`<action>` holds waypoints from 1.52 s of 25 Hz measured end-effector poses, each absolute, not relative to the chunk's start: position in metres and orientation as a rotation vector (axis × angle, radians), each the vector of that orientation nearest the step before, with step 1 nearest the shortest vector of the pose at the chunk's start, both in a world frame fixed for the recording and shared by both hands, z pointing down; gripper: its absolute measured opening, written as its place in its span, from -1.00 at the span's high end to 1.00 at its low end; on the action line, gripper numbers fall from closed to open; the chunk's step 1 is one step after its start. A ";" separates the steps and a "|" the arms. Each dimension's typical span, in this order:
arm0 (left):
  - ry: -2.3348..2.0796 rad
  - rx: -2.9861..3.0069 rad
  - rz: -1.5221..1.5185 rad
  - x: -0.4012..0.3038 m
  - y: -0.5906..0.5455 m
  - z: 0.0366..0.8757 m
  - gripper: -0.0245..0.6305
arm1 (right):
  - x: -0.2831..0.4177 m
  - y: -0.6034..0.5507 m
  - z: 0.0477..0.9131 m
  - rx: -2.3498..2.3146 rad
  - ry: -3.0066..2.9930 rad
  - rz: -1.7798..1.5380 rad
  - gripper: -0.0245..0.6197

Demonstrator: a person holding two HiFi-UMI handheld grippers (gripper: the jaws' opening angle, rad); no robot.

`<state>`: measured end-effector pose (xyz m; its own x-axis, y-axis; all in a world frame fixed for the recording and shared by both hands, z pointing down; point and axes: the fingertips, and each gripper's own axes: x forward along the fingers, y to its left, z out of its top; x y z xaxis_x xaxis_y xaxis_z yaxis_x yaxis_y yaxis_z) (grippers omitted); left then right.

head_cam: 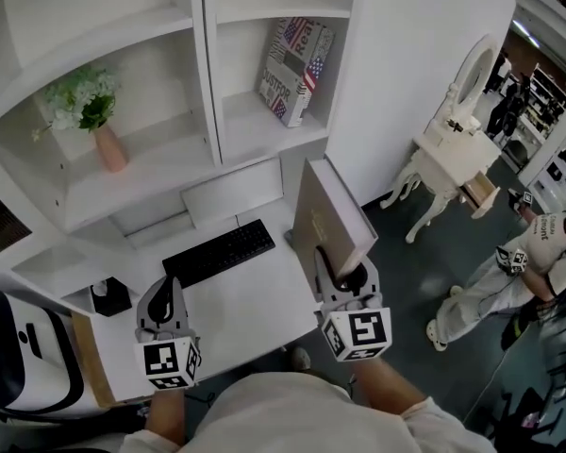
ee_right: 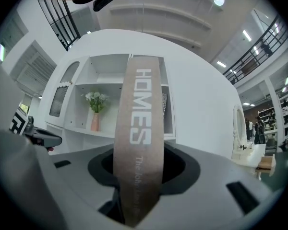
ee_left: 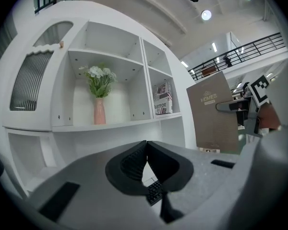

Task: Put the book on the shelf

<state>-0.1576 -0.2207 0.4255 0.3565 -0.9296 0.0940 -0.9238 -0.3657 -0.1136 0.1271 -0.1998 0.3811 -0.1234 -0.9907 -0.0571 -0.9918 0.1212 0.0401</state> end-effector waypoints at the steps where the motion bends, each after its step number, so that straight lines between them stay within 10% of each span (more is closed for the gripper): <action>1: 1.769 -2.537 -0.217 -0.160 -0.222 0.424 0.91 | 0.129 -0.206 0.374 -2.050 2.350 0.123 0.37; 38: 2.163 -2.279 -0.239 -0.176 -0.204 0.435 0.91 | 0.124 -0.325 0.211 -1.651 2.487 0.322 0.37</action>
